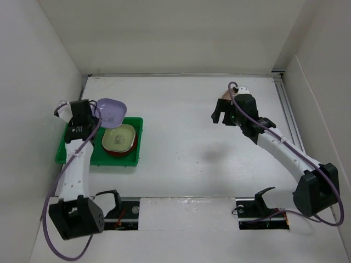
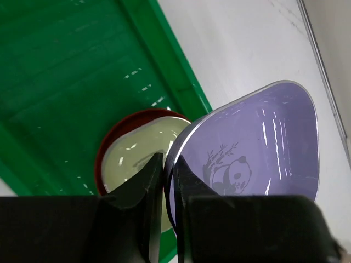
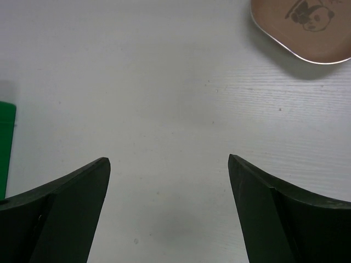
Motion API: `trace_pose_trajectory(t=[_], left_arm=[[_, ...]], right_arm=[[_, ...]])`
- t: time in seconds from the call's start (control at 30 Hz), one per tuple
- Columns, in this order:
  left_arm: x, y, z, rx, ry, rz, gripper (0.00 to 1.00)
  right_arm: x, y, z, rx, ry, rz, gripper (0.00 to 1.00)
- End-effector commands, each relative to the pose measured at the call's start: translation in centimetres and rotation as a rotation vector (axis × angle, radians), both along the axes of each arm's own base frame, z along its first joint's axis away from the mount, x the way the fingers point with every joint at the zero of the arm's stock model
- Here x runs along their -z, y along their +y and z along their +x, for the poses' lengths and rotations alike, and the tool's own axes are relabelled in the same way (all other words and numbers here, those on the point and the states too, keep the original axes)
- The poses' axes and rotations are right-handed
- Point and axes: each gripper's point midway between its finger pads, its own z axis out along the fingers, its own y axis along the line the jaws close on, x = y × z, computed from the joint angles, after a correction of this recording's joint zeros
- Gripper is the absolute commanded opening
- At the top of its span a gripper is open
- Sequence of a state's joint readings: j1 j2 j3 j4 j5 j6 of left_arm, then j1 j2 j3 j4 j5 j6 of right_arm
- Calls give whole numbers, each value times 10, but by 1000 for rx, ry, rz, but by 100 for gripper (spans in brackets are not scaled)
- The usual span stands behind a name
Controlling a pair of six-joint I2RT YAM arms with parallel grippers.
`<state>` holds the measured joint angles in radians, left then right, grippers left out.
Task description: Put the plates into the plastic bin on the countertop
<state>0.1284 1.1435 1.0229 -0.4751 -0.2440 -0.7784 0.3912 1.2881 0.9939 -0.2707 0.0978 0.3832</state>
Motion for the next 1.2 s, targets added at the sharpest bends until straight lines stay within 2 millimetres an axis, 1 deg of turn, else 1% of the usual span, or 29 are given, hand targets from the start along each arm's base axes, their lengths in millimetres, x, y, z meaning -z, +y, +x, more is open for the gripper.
trace_pose_trajectory(t=[0.0, 0.03, 0.1, 0.13, 0.2, 0.23, 0.33, 0.4, 0.43, 0.47, 0.53, 0.57, 0.6, 0.63, 0.67, 0.7, 0.73, 0.77, 0.8, 0.83, 0.87, 0.9, 0.93, 0.97, 1.03, 1.07, 1.1, 1.13, 1.17], left_arm=[[0, 13, -21, -84, -32, -13, 0], [8, 14, -27, -93, 1, -8, 0], [18, 15, -33, -103, 33, -3, 0], [27, 16, -41, -119, 59, -2, 0], [34, 15, -47, -119, 57, -2, 0], [42, 15, -51, -119, 68, -3, 0], [45, 12, -50, -120, 52, -25, 0], [49, 10, -51, -113, 60, -33, 0], [48, 7, -48, -100, 50, -45, 7], [48, 7, -49, -91, 54, -37, 21], [35, 1, -45, -55, 12, -52, 57], [32, 1, -46, -48, 3, -44, 92], [14, -3, -43, -24, -47, -37, 100], [5, -8, -41, 2, -68, -28, 100], [-3, -9, -40, 11, -86, -12, 100], [-16, -10, -40, 25, -110, -6, 100], [-22, -10, -40, 33, -115, 4, 100], [-30, -13, -38, 59, -130, 4, 100], [-34, -15, -38, 95, -125, 21, 100], [-41, -20, -38, 129, -141, 25, 100], [-47, -24, -33, 172, -172, 31, 100], [-53, -36, -28, 243, -191, 8, 100], [-51, -41, -25, 300, -184, 20, 100], [-46, -47, -17, 344, -173, 10, 100], [-41, -58, -11, 423, -160, -12, 100], [-34, -59, -8, 444, -137, -17, 100], [-34, -60, -8, 464, -134, -5, 100], [-36, -60, -7, 464, -144, -2, 100], [-40, -60, -6, 472, -151, 13, 100]], right_arm=[[-24, 20, 13, -78, -94, 45, 94], [-28, 22, 13, -96, -104, 42, 94], [-24, 23, 14, -108, -95, 35, 94], [-24, 25, 13, -116, -94, 39, 94], [-26, 26, 14, -136, -103, 47, 94], [-28, 24, 16, -133, -110, 54, 94], [-35, 19, 16, -139, -127, 62, 94], [-35, 15, 15, -130, -128, 61, 94], [-40, 15, 13, -138, -140, 69, 94], [-36, 11, 13, -134, -134, 58, 94], [-39, 11, 12, -134, -143, 61, 95], [-41, 10, 14, -126, -153, 59, 95], [-41, 10, 14, -126, -153, 59, 95], [-34, 5, 18, -112, -134, 53, 95], [-30, 8, 18, -122, -124, 56, 95], [-24, 0, 25, -100, -114, 52, 95], [-20, -3, 27, -90, -104, 48, 95], [-20, -6, 32, -79, -102, 48, 95], [-11, -25, 39, -26, -84, 17, 95], [-15, -36, 49, 9, -91, 11, 95], [3, -46, 57, 36, -41, -2, 95], [10, -57, 63, 64, -18, -7, 95], [8, -76, 74, 110, -4, -10, 95], [26, -83, 84, 132, 35, -22, 94], [41, -100, 95, 192, 86, -58, 94], [29, -107, 110, 216, 67, -59, 94], [49, -109, 118, 226, 113, -76, 94], [52, -117, 125, 246, 124, -83, 93], [45, -122, 135, 266, 118, -74, 93]])
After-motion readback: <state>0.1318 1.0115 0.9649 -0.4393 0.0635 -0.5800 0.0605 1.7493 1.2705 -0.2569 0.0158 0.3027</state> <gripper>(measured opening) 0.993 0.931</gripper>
